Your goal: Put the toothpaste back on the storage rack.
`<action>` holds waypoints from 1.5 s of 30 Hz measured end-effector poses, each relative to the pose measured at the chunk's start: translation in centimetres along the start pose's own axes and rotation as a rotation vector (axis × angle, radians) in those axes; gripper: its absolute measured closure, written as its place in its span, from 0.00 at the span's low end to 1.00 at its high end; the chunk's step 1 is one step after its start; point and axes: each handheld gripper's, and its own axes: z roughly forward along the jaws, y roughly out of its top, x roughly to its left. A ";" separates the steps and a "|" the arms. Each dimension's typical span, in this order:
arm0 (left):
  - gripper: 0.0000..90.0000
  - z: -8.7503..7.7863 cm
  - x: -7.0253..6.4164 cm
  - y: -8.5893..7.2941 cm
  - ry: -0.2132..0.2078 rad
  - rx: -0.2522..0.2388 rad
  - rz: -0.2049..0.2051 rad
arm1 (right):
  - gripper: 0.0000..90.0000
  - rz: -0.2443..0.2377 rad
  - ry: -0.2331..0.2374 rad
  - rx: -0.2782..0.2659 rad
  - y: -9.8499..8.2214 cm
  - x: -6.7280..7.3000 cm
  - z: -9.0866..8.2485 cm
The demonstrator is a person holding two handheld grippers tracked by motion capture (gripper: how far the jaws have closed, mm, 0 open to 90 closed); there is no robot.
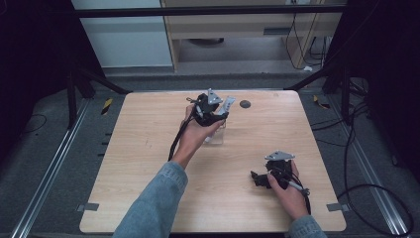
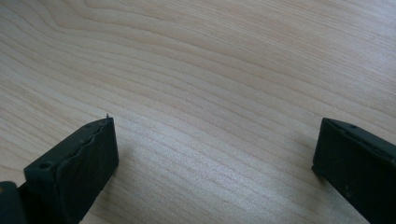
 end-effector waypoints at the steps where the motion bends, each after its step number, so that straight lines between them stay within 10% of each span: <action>1: 0.47 -0.1 -0.1 0.0 -0.004 0.001 0.000 | 0.00 0.000 0.000 0.000 0.0 0.0 0.0; 15: 0.10 -1.2 -1.5 0.1 -0.052 0.032 0.008 | 0.00 0.000 0.000 -0.001 0.0 0.0 0.0; 45: 0.04 -5.4 -2.4 -2.4 -0.072 0.059 0.073 | 0.00 -0.002 -0.002 0.000 0.0 0.0 0.0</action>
